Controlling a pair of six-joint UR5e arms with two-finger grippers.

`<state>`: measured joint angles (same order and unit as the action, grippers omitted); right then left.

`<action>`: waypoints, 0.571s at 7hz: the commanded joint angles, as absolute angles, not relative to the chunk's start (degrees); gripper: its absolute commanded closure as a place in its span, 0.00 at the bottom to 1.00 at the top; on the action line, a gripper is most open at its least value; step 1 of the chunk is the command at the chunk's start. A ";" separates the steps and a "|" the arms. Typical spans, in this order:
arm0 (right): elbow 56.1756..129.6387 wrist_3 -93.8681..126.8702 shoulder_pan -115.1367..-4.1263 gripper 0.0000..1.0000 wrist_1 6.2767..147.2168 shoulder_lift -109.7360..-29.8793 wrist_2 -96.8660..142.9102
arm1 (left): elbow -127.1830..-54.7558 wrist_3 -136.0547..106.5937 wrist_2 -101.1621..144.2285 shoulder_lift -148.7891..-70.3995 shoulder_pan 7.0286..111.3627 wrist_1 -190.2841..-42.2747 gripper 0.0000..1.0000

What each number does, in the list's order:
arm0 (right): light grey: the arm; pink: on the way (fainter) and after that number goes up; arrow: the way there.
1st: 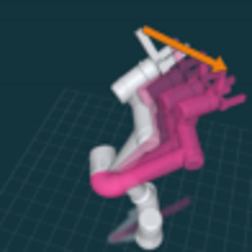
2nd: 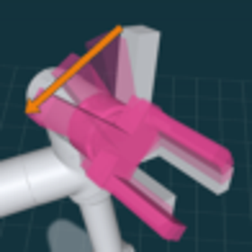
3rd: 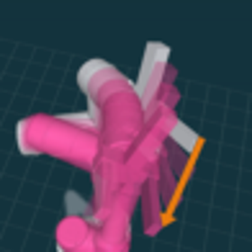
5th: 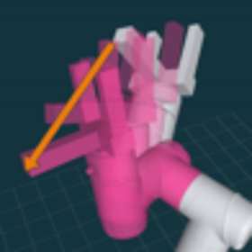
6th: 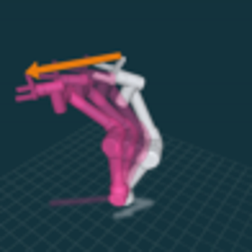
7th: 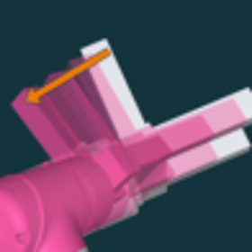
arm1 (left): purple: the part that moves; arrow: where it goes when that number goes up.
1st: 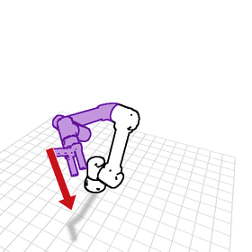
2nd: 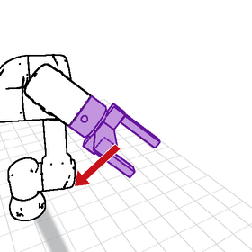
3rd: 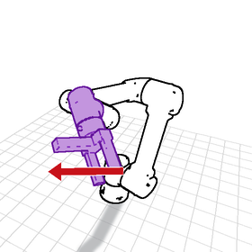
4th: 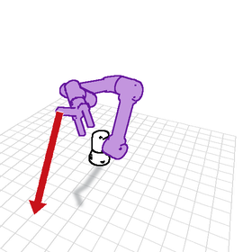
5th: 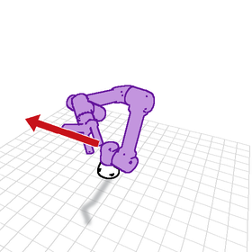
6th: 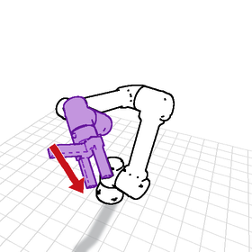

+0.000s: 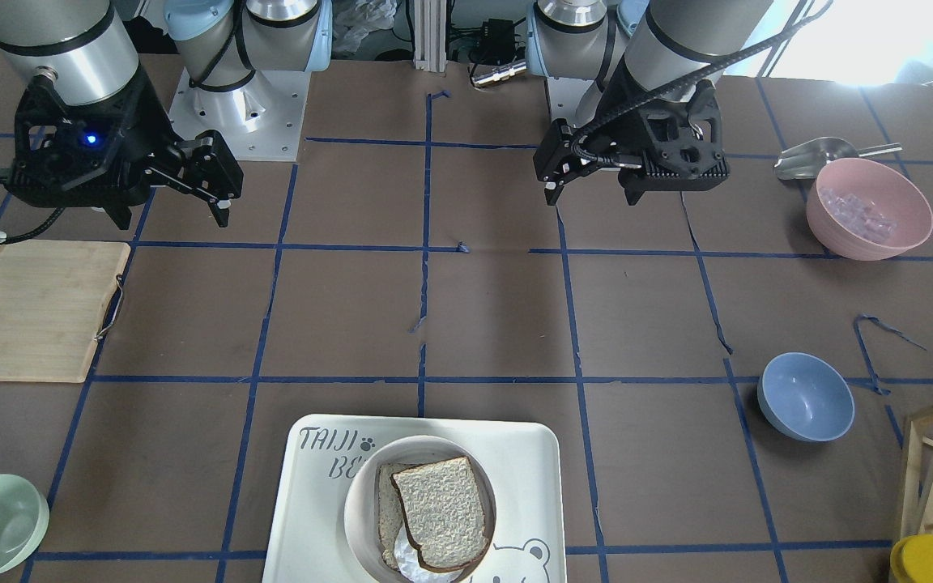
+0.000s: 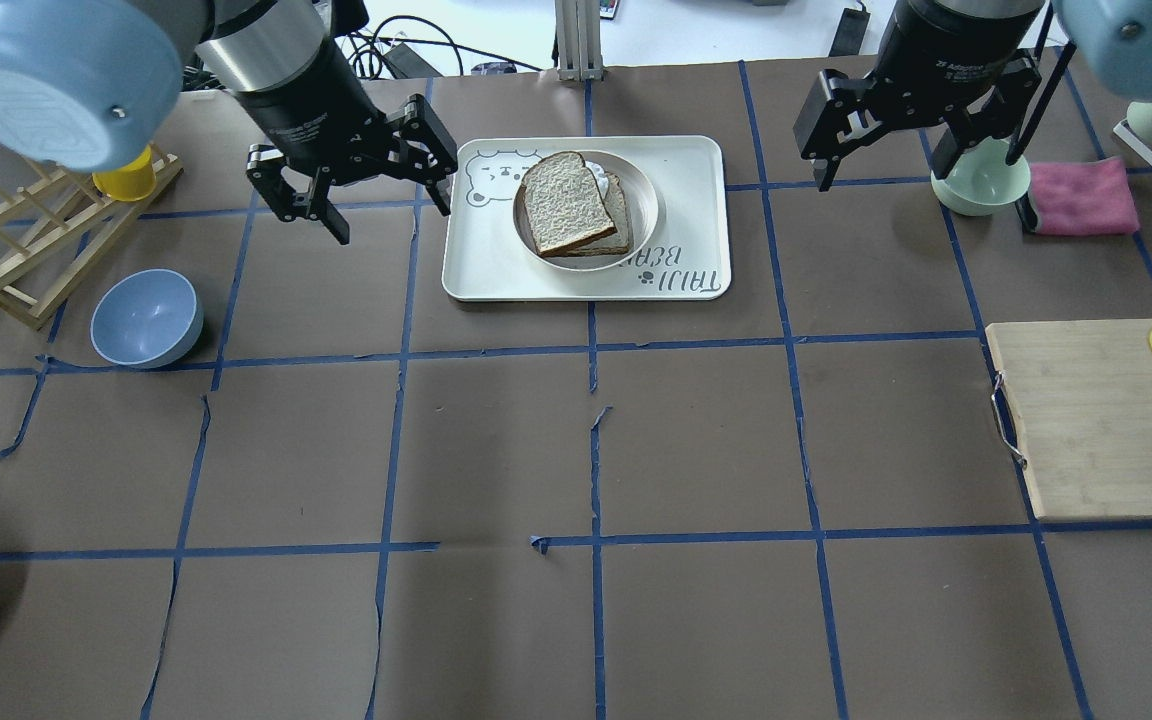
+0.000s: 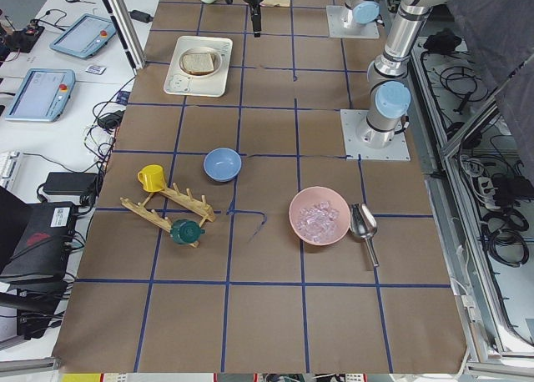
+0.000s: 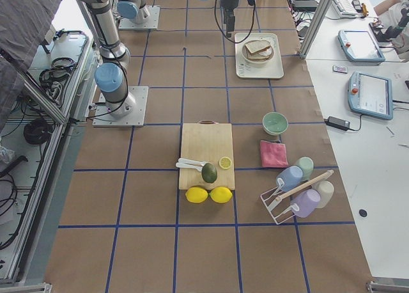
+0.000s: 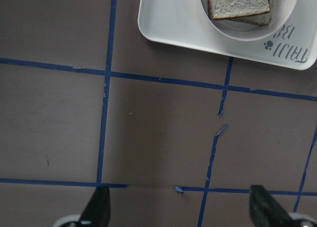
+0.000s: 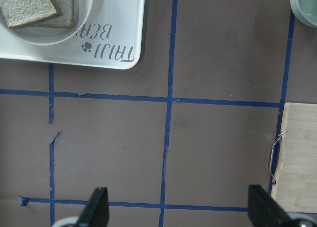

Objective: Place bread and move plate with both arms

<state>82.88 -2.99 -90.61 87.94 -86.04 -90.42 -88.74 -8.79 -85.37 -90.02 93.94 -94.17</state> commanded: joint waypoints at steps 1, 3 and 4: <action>82.88 -2.99 -90.62 0.00 87.98 -86.04 -90.35 | -92.98 -2.04 -90.69 -86.75 93.35 -90.47 0.00; 82.88 -2.99 -90.62 0.00 87.98 -86.04 -90.35 | -92.55 -2.02 -90.79 -87.71 93.16 -86.43 0.00; 82.88 -2.99 -90.62 0.00 88.07 -86.04 -90.35 | -91.94 -2.28 -90.70 -88.41 93.25 -86.31 0.00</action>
<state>82.88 -2.99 -90.62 88.00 -86.04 -90.35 -92.43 -2.20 -90.65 -87.64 93.23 -87.65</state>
